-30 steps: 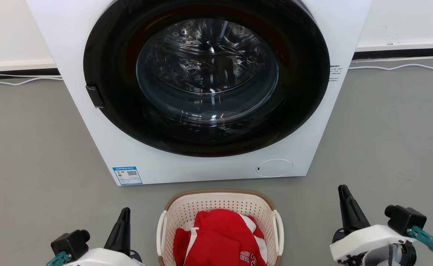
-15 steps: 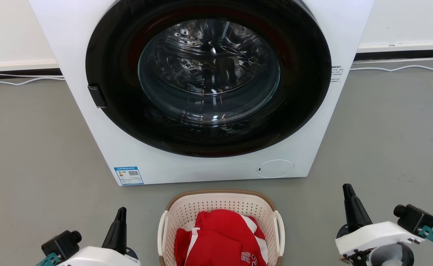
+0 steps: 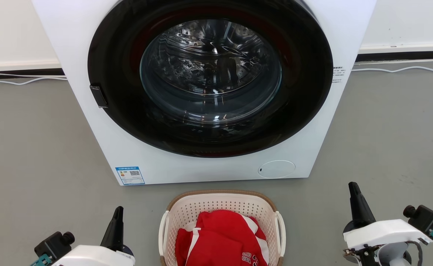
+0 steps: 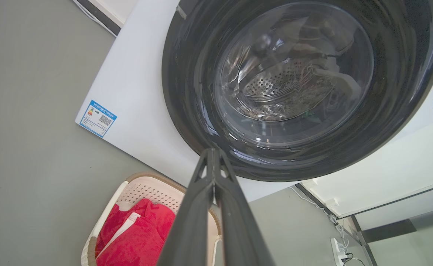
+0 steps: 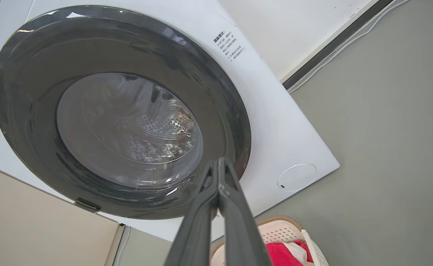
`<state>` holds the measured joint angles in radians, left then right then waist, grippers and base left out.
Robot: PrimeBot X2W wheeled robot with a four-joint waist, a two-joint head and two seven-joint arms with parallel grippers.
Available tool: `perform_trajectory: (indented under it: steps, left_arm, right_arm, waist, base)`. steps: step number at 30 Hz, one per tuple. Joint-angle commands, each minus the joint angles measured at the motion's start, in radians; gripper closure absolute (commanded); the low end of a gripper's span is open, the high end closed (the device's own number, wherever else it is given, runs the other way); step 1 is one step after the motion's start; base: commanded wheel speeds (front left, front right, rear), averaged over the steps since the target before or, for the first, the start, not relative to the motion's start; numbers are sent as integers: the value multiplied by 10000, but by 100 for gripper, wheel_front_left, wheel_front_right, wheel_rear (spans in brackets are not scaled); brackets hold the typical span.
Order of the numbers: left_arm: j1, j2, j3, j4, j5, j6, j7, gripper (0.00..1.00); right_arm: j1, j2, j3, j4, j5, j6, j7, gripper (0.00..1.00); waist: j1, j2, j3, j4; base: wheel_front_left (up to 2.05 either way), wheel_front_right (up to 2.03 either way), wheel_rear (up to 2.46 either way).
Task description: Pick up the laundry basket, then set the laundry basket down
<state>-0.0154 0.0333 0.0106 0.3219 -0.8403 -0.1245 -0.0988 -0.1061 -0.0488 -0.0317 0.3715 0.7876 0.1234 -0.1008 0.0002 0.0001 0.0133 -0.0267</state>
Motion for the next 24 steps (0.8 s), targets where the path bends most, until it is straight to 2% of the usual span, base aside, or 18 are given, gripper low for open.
perform_trajectory:
  steps: [1, 24]
  left_arm:
    - [-538, 81, 199, -319, -337, -27, 58, 100]
    - [-660, 109, 462, -459, -2638, -38, 706, 100]
  right_arm:
    - [-225, -19, 14, -310, 326, 32, 120, 100]
    - [-160, -18, -248, -610, 2796, 45, 754, 100]
  waist:
    - [-1, -1, -2, 6]
    - [-1, -1, -33, 88]
  base:
    - [0, 0, 0]
    - [0, 0, 0]
